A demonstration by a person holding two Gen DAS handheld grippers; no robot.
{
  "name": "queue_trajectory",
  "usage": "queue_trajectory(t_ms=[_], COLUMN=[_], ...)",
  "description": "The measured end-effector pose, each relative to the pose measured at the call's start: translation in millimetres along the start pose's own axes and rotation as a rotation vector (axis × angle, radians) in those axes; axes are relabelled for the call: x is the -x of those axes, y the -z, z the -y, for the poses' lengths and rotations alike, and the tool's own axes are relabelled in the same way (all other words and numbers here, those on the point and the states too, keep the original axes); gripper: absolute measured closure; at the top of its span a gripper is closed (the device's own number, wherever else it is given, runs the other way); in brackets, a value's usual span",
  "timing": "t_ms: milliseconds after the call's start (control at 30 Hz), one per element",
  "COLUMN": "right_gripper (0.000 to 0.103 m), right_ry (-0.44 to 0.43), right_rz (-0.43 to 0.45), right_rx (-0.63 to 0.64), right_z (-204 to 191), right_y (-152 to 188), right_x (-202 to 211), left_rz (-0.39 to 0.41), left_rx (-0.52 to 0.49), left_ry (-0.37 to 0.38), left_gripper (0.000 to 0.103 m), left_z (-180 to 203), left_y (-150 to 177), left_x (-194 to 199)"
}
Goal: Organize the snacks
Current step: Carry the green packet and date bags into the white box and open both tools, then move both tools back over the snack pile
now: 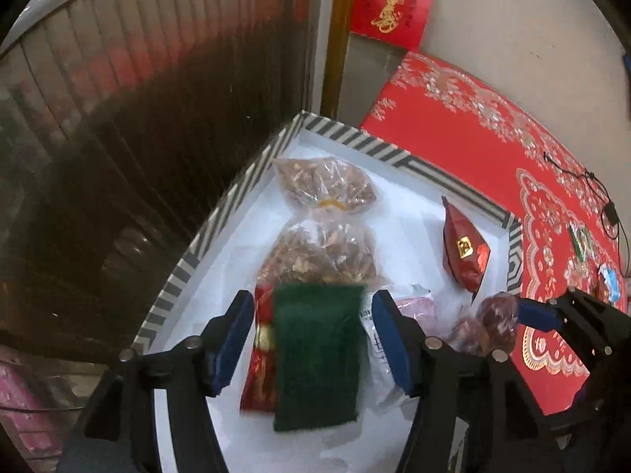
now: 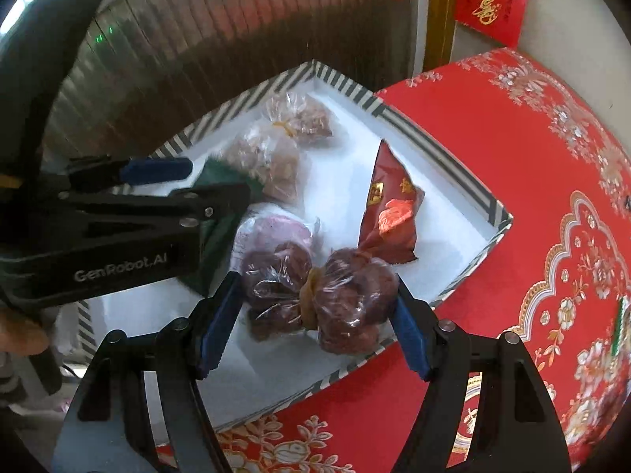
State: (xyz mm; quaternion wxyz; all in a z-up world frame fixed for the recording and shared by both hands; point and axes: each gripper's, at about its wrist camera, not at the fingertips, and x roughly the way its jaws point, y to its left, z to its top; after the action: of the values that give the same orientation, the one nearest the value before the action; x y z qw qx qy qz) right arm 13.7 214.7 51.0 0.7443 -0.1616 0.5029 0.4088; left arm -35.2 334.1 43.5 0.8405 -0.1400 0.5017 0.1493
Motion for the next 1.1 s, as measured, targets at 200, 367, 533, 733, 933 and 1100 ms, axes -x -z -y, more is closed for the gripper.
queue_trajectory(t_ms=[200,367,533,733,933,1100], right_gripper=[0.031,0.031,0.031,0.031,0.031,0.031], right_ry=[-0.023,-0.036,-0.053,-0.011,0.072,0.144], right_rz=[0.039,0.080,0.102,0.124,0.150,0.208], right_rx=[-0.025,-0.058,-0.083,-0.131,-0.189,-0.311], right_z=[7.3,12.9,22.7,41.2,68.1,100.2], right_y=[-1.1,8.5,28.5,56.0,86.2,114.7], right_x=[13.6,31.0,51.0,72.7,97.3,123.1], left_rz=[0.032,0.052,0.074,0.075,0.074,0.076], left_rx=[-0.012,-0.049,-0.083,-0.142,-0.196,-0.243], left_ry=[-0.007,0.000,0.018,0.048,0.084,0.112], left_gripper=[0.033,0.032,0.027,0.027,0.025,0.025], left_z=[9.3,28.0,54.3,96.1,138.4,174.1], left_y=[-4.7,-4.0,-4.4,-2.6,2.6,11.6], left_x=[11.9,21.3,29.7,33.2,35.9,38.0])
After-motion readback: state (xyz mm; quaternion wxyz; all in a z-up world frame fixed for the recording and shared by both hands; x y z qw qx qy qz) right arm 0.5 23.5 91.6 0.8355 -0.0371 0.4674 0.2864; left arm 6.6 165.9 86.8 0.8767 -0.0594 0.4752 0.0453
